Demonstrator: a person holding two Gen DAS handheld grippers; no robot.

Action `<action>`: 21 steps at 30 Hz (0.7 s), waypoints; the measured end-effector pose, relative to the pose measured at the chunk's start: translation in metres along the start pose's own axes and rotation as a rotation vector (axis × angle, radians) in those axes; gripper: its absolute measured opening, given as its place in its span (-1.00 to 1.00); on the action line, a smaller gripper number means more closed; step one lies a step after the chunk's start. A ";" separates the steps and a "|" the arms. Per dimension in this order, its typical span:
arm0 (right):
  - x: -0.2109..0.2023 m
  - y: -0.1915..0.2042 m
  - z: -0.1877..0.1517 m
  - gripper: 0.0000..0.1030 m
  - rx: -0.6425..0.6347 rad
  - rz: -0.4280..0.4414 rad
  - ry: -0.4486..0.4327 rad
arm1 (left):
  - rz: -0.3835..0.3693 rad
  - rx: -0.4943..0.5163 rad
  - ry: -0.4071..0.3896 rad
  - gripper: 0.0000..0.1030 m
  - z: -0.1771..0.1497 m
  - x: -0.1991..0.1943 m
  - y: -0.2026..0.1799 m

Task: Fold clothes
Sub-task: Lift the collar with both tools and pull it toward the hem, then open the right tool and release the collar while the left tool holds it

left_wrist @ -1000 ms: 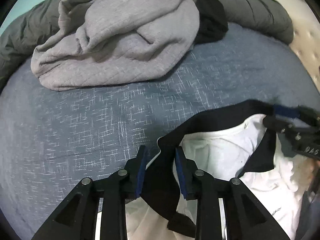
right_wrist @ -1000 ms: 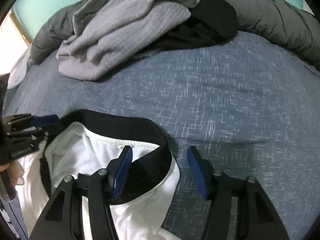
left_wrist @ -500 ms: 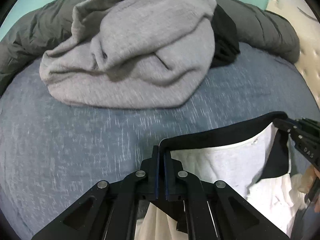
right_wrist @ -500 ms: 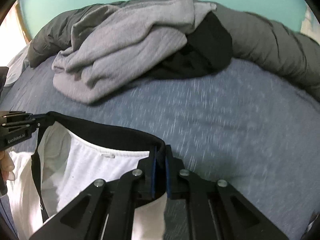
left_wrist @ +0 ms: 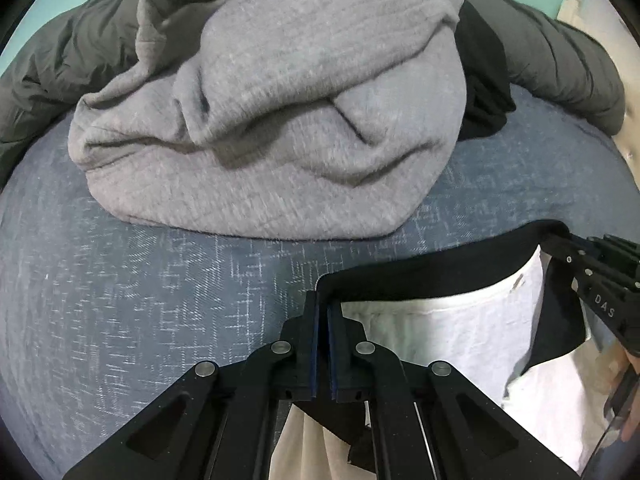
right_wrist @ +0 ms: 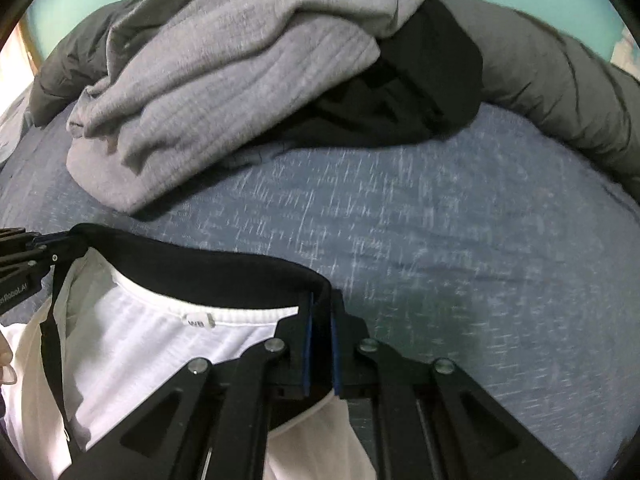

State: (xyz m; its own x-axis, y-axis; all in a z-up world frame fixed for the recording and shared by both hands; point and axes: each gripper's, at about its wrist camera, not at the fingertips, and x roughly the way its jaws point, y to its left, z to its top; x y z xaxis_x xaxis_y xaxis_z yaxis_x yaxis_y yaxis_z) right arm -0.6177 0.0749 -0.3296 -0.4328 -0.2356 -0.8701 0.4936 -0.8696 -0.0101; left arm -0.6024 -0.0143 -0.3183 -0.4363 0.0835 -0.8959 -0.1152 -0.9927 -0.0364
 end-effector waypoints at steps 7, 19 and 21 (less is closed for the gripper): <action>-0.016 -0.015 0.002 0.40 0.060 0.107 -0.041 | -0.083 -0.032 -0.004 -0.60 -0.002 -0.009 0.006; -0.109 -0.089 -0.046 0.40 0.198 0.199 -0.136 | -0.187 -0.184 -0.007 0.19 -0.030 -0.070 0.074; -0.116 -0.100 -0.064 0.40 0.207 0.186 -0.116 | -0.181 -0.194 -0.001 0.19 -0.035 -0.075 0.081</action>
State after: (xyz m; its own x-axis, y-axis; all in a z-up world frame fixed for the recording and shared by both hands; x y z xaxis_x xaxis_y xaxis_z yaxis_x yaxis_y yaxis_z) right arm -0.5689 0.2169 -0.2590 -0.4385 -0.4371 -0.7853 0.4133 -0.8740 0.2556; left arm -0.5473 -0.1037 -0.2694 -0.4252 0.2615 -0.8665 -0.0184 -0.9597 -0.2806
